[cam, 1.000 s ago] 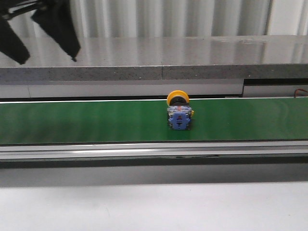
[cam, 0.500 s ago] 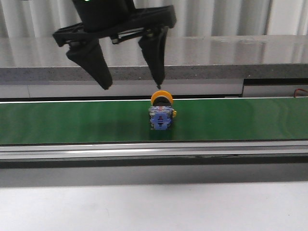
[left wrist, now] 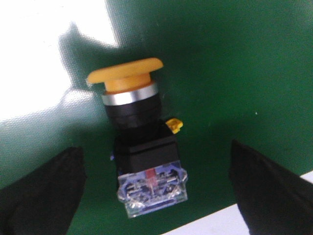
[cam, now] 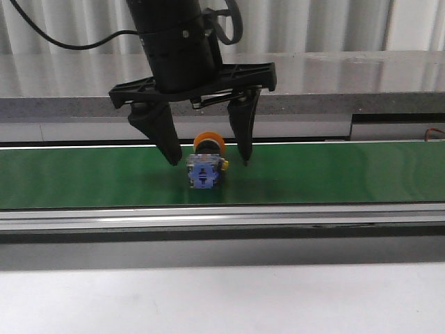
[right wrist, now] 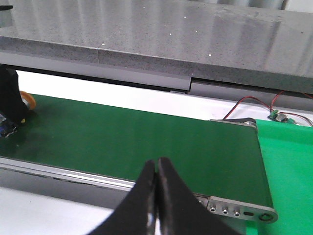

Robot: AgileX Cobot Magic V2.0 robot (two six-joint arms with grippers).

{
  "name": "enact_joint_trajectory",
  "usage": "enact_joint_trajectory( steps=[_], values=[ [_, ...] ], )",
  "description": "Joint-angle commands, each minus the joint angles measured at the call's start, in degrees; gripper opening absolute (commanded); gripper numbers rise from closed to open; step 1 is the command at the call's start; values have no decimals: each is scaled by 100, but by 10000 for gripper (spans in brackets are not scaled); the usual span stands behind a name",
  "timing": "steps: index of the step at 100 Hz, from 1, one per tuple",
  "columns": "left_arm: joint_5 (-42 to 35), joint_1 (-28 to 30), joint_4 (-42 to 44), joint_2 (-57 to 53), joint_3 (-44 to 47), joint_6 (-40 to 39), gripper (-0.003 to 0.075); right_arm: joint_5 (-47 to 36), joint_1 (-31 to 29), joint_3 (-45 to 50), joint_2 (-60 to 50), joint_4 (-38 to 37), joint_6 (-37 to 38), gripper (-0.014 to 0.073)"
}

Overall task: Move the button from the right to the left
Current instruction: 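Close the left gripper on the button and lift it off the belt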

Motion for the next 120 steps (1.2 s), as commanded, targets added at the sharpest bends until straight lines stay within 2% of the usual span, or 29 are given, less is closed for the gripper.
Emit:
enact_joint_trajectory(
  steps=[1,17,36,46,60,81,101,120],
  values=[
    [-73,-21,-22,-223,-187,-73,542,-473,4,-143,51,25,-42,-68],
    [-19,-21,53,-124,-187,-198,481,-473,4,-143,51,25,-42,-68],
    [89,-21,247,-101,-187,-313,249,-473,4,-143,51,25,-42,-68],
    [89,-21,259,-101,-187,-313,178,-473,4,-143,51,25,-42,-68],
    [131,-21,306,-149,-269,-323,169,-473,4,-143,51,25,-42,-68],
    [664,49,753,-373,-688,-297,169,-473,4,-143,51,25,-42,-68],
    [815,516,828,-664,-729,182,169,-473,4,-143,51,25,-42,-68],
    [1306,1163,850,-783,-729,1043,169,-473,4,-143,51,25,-42,-68]
  ],
)
